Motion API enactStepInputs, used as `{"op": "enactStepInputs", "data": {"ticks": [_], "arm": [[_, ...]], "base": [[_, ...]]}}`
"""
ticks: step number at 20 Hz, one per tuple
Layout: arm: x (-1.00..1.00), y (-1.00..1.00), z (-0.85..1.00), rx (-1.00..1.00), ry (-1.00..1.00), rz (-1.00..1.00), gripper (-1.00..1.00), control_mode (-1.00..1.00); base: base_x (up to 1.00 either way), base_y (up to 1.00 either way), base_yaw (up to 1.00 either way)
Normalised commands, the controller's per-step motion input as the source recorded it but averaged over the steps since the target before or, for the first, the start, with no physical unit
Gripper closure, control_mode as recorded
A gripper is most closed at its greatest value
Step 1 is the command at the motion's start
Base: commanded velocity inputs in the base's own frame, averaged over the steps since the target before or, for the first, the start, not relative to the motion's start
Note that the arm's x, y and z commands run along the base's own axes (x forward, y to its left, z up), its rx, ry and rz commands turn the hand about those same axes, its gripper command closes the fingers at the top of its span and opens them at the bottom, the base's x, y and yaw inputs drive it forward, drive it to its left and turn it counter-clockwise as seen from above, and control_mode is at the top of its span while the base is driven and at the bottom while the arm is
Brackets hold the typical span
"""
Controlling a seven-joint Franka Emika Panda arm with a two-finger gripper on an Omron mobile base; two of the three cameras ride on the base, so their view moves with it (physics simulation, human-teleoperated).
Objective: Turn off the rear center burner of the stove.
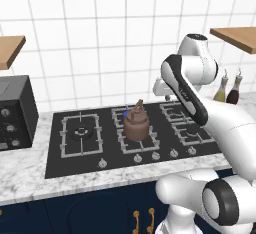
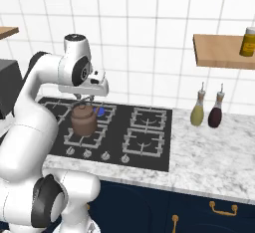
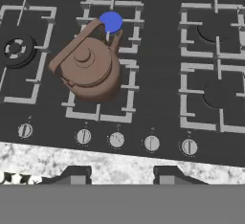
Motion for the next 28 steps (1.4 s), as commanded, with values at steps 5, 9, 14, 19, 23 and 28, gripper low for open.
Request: {"op": "enactStepInputs", "data": {"ticks": [5,9,14,19,23,28], "arm": [[-0.41,0.04,-0.51,-0.08,0.00,0.01,-1.00,-1.00],[-0.45,0.04,-1.00,-0.03,0.00,0.06,-1.00,-1.00],[-0.07,0.11,-0.93,0.09,0.02,0.05,-1.00,-1.00],[0.08,0.38,-0.61,0.11,0.01,0.06,-1.00,-1.00],[0.04,0.21,-0.36,0.01,-0.04,0.00,-1.00,-1.00],[0.20,0.00,-0.48,0.00,0.00,0.04,-1.00,-1.00]], "base": [[0.00,0.00,0.00],[0.00,0.00,0.00],[0.00,0.00,0.00],[0.00,0.00,0.00],[0.00,0.00,0.00],[0.00,0.00,0.00]]}}
